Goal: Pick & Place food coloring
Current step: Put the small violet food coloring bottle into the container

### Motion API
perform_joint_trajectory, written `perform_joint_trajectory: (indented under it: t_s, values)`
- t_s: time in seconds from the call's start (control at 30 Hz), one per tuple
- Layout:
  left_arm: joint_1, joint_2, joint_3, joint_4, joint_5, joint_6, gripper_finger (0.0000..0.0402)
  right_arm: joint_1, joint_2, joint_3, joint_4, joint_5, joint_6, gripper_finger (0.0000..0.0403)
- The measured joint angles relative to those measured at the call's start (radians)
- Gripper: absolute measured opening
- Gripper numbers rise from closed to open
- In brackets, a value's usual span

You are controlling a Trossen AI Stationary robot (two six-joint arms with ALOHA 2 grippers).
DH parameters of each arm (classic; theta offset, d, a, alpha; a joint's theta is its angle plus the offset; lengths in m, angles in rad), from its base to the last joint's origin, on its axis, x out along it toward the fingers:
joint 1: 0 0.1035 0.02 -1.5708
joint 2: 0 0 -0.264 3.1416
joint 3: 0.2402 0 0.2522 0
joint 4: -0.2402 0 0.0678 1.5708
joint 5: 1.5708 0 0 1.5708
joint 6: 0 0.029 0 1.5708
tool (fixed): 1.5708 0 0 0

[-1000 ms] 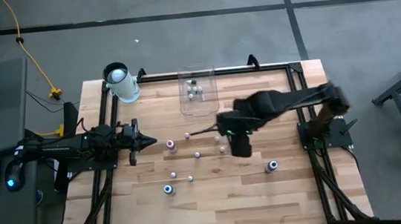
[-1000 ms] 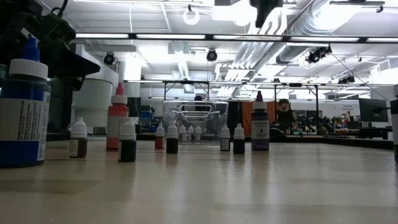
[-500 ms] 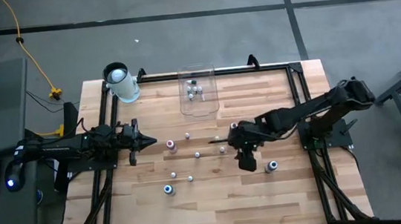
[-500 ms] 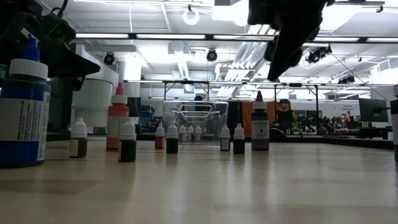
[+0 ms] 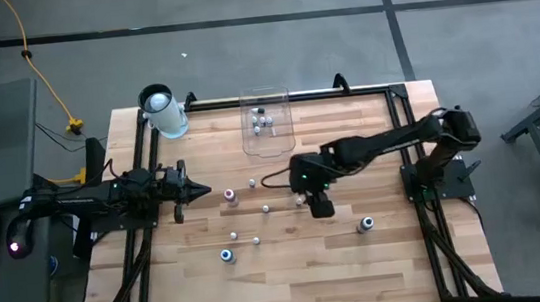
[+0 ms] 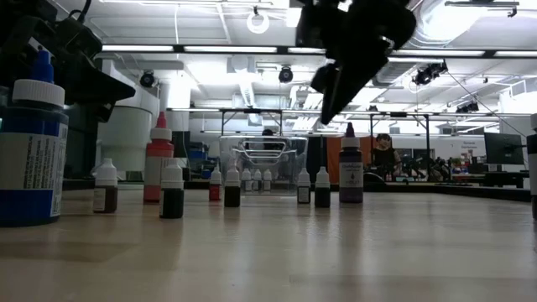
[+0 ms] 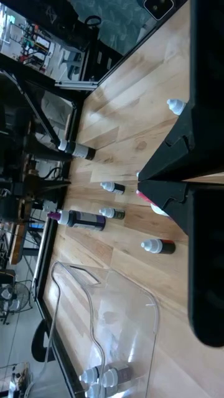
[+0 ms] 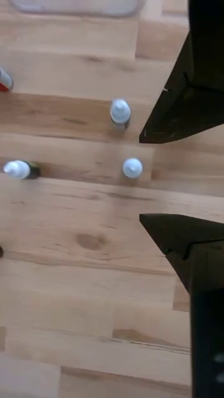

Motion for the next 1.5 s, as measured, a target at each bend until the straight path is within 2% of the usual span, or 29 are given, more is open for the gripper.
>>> perform_joint_trajectory:
  t_s: [0.17,0.3,0.57,0.87,1.03,1.5]
  values:
    - [0.000,0.000,0.000,0.000,0.000,0.000,0.0001,-0.022,0.083,0.141,-0.158,0.005,-0.033,0.0184]
    - [0.000,0.000,0.000,0.001,0.000,0.000,0.0001,-0.025,0.147,0.195,-0.219,-0.006,-0.048,0.0184]
    - [0.000,0.000,0.000,0.001,0.001,0.000,0.0001,-0.006,0.203,0.197,-0.225,-0.006,-0.070,0.0184]
    - [0.000,0.000,0.000,0.001,0.002,0.000,0.0001,0.000,0.245,0.191,-0.208,0.074,-0.119,0.0183]
    - [0.000,0.000,0.000,0.001,0.002,0.000,0.0001,0.000,0.246,0.144,-0.137,0.062,-0.113,0.0177]
    - [0.000,0.000,0.000,0.002,0.003,0.000,0.0001,0.000,0.246,0.126,-0.103,0.049,-0.066,0.0154]
